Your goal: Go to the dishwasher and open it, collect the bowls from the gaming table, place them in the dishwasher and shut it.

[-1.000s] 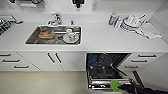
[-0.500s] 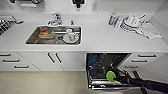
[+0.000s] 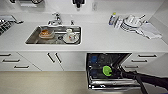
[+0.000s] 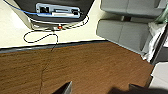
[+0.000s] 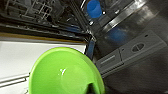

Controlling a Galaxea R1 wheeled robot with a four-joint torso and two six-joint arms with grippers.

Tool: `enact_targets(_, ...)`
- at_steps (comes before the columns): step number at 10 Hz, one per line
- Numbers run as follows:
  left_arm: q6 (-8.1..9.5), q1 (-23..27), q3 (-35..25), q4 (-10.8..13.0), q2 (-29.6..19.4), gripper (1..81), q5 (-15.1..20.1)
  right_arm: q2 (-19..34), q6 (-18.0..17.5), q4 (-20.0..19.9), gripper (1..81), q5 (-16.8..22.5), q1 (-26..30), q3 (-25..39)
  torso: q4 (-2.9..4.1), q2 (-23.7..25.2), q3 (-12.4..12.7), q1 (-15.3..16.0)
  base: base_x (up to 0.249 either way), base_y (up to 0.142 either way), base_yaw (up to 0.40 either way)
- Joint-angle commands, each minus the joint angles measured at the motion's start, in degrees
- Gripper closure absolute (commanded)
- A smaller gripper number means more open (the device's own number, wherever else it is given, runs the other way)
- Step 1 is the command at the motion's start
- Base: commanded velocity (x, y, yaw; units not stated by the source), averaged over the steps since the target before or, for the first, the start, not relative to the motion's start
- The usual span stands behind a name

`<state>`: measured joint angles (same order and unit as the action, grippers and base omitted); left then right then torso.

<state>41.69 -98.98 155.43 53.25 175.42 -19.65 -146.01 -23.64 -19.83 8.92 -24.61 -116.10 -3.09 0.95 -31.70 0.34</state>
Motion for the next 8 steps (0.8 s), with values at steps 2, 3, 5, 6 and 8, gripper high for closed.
enact_targets(2, -0.82, -3.1, 0.1, 1.2, 1.3, 1.0, 5.1, 5.0, -2.8, -0.2, 1.0, 6.2, 8.7, 0.6, 0.0, 0.0, 0.0, 0.0, 0.0, 0.0, 0.0)
enact_targets(3, -0.65, -2.5, 0.1, 0.5, 0.9, 1.0, 5.1, 8.3, -2.8, 0.4, 1.0, 8.8, 7.9, 3.1, 0.0, 0.0, 0.0, 0.0, 0.0, 0.0, 0.0)
enact_targets(5, -0.3, -0.7, 0.1, -4.4, -0.3, 1.0, 5.1, 15.3, -2.4, 0.5, 1.0, 15.9, 4.5, 5.5, 0.0, 0.0, 0.0, 0.0, 0.0, 0.0, 0.0)
enact_targets(6, -0.3, 0.1, 0.1, -7.6, -0.7, 1.0, 5.1, 18.1, -2.2, 0.5, 1.0, 18.7, 2.3, 5.8, 0.0, 0.0, 0.0, 0.0, 0.0, 0.0, 0.0)
enact_targets(8, -0.21, 0.8, 0.1, -11.3, -0.8, 1.0, 6.6, 22.4, -2.2, -0.3, 1.0, 23.8, -3.3, 8.2, 0.0, 0.0, 0.0, 0.0, 0.0, 0.0, 0.0)
